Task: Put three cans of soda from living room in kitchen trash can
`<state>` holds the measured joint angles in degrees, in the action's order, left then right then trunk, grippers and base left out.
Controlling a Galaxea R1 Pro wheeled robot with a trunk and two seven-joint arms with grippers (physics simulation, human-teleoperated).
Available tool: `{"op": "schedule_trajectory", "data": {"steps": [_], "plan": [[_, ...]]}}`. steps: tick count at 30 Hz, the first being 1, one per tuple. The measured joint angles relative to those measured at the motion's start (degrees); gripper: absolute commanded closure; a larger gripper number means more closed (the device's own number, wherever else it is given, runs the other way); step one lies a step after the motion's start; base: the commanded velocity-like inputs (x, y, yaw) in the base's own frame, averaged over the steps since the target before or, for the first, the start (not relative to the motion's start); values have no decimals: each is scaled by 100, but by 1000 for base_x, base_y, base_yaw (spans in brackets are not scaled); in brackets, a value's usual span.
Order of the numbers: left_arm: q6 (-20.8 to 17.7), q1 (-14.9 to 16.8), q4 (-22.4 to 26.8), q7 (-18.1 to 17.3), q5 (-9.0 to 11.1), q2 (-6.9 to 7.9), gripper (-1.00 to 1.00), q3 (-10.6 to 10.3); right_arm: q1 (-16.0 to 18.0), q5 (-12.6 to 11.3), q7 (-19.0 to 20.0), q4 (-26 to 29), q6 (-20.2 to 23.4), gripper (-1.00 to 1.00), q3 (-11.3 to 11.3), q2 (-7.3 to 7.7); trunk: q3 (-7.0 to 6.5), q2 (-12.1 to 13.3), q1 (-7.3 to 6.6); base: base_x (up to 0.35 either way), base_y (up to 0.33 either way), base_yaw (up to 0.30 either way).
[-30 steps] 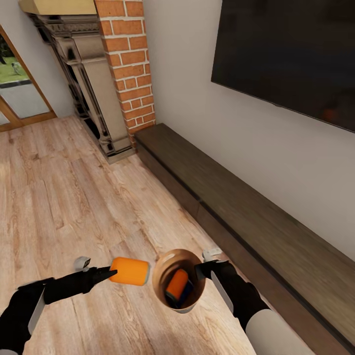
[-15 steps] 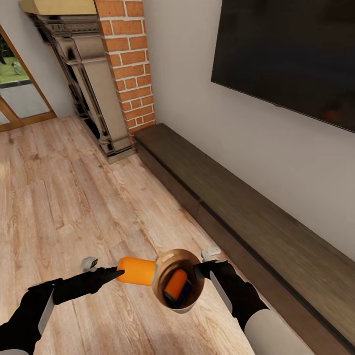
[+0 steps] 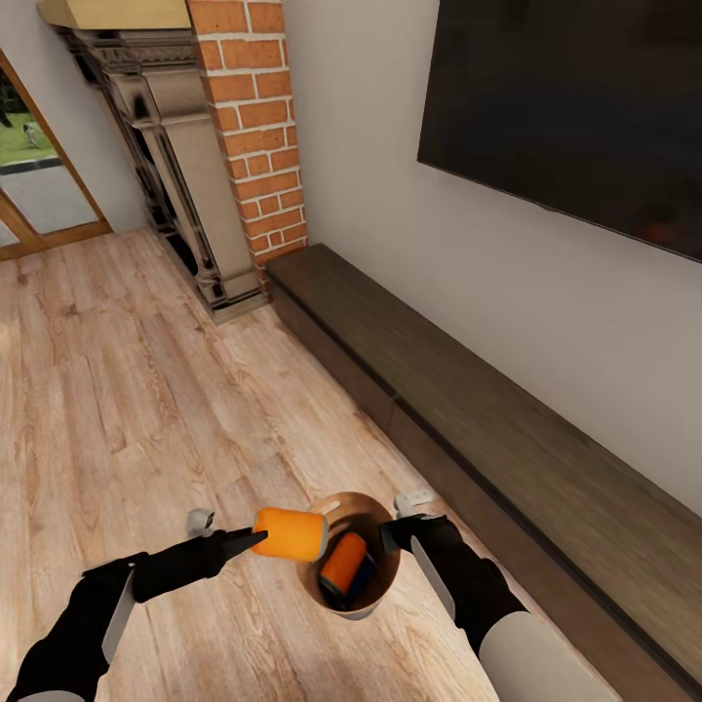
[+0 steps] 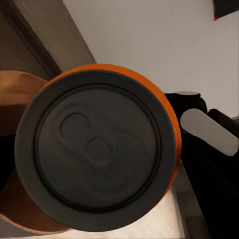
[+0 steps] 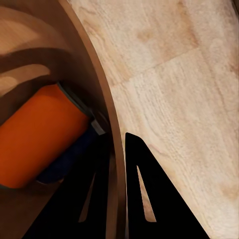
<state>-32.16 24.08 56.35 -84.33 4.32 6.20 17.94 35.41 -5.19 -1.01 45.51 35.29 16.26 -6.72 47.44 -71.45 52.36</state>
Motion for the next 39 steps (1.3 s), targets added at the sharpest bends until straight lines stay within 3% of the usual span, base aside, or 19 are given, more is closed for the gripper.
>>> {"op": "schedule_trajectory", "data": {"steps": [2,4,8,11,17,26,29,32,33,39], "plan": [[4,0,0,292,-2,-131,100,-30,0,-8,1,0,0,100,0,-2,0,0,0,0,0,0],[12,0,-1,622,-5,-202,100,-212,-1,-12,2,0,-1,100,0,-1,0,0,0,0,0,0],[22,3,-1,1148,-2,-241,100,-540,0,-3,1,0,0,100,0,-2,0,0,0,0,0,0],[25,2,6,1570,4,-287,100,-667,0,-8,1,0,0,100,0,-3,0,0,0,0,0,0],[24,2,30,1731,-13,-419,100,-714,0,-5,1,0,0,100,0,-3,0,0,0,0,0,0],[25,2,44,1772,-13,-453,100,-768,0,-3,1,0,0,100,0,-3,0,0,0,0,0,0],[26,2,40,1924,-11,-458,100,-824,0,-1,1,0,0,100,0,-3,0,0,0,0,0,0],[27,2,42,2305,-3,-461,100,-971,0,-2,1,0,0,100,0,-3,0,0,0,0,0,0],[26,3,43,2353,1,-461,-100,-1006,0,-2,1,0,0,100,0,-3,0,0,0,0,0,0],[25,3,51,2523,7,-462,-100,-1158,0,-2,1,0,0,100,0,-3,0,0,0,0,0,0]]}}
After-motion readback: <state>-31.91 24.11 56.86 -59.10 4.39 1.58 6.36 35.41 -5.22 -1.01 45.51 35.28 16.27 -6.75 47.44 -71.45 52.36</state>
